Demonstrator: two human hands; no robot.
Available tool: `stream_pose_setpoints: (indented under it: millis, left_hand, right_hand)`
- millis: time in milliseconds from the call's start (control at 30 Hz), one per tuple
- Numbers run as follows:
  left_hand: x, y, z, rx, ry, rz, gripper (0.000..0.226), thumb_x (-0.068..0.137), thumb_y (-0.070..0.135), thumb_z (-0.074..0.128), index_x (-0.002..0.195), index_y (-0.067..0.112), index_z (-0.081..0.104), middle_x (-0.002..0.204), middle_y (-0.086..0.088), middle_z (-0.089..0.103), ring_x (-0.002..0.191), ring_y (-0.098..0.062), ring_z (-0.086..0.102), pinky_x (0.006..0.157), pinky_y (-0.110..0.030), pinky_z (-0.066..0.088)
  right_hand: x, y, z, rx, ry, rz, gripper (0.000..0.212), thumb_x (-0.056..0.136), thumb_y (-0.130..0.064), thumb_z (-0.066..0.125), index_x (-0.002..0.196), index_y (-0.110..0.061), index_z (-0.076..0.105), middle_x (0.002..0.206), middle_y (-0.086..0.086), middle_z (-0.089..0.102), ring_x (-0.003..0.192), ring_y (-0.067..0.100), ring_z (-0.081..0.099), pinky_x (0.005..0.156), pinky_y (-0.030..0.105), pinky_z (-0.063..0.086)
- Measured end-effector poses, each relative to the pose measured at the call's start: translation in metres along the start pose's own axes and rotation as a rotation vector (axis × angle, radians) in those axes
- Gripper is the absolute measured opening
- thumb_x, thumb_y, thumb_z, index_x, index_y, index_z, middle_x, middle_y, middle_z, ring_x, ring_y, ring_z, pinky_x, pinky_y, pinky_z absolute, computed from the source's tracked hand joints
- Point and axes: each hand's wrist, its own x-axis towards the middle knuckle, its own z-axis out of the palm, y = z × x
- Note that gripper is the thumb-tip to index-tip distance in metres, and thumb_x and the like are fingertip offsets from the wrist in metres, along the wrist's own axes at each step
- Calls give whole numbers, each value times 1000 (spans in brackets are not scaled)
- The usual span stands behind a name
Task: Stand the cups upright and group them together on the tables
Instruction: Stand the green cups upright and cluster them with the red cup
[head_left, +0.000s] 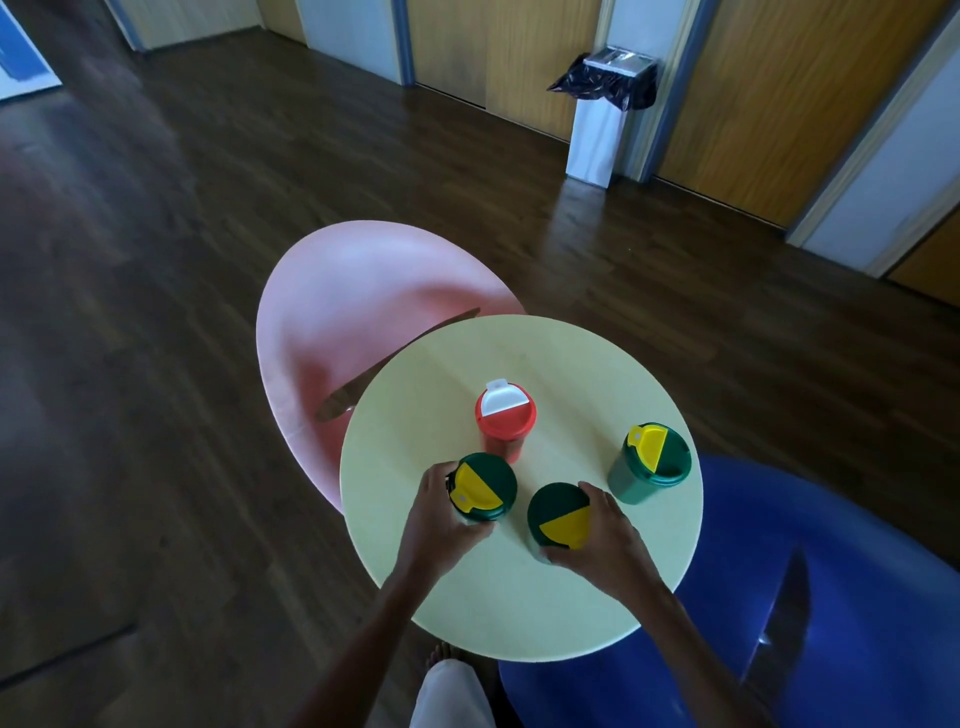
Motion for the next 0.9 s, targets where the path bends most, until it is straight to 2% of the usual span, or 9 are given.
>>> stream_pose_setpoints:
  millis: [167,267,433,533,633,700,800,900]
  left_hand:
    - [5,9,9,-10,10,1,75,51,25,86,114,24,45,109,10,51,91,-2,50,67,-3,39]
    - [9,10,13,-33,13,14,77,51,26,86,117,22,46,110,9,52,97,-4,51,71,-1,40]
    - [15,3,14,-53,0,17,79,49,29,86,117,26,45,112,8,54,102,-8,55,81,-22,51]
    - [20,4,12,-44,-29,36,80,50,29,86,118,24,43,112,7,52,103,-9,53,81,-21,50]
    - [22,4,11,-33,-57,34,79,52,25,86,118,22,43,113,6,50,102,-8,52,77,-12,45]
    - [21,2,10,-20,-71,37,82,52,27,86,120,22,41,116,5,50,102,-7,51,78,-15,47]
    - [19,-1,9,6,-95,44,86,54,30,85,126,19,39,121,3,47,106,-10,50,85,-24,49]
    - [17,-4,10,-12,-101,27,91,56,33,85,131,20,35,126,3,46,111,-11,49,90,-26,49]
  right_hand:
    - [18,-1,-10,71,22,-34,99,64,-42,82,143,-18,27,142,3,42,125,24,46,97,36,43]
    - [31,0,-16,114,-14,-43,99,62,-38,83,143,-19,29,142,3,42,125,22,45,98,35,43]
    - [44,2,-21,148,-93,-67,97,61,-34,83,142,-24,30,140,-2,41,123,17,43,99,33,41]
    - [47,3,-21,156,-108,-73,97,61,-34,84,142,-25,30,139,-2,40,122,17,43,98,33,42]
    - [47,5,-19,164,-115,-74,98,62,-36,83,142,-26,27,137,-1,38,121,18,42,95,31,42]
    - [46,6,-18,161,-123,-80,99,63,-37,82,144,-27,24,138,-1,37,122,17,41,93,29,40]
    - [44,9,-16,164,-135,-81,104,64,-41,81,146,-26,19,143,-1,33,128,18,39,98,31,40]
    - [41,11,-15,165,-132,-72,107,67,-41,80,148,-24,14,149,0,27,133,19,35,101,33,38]
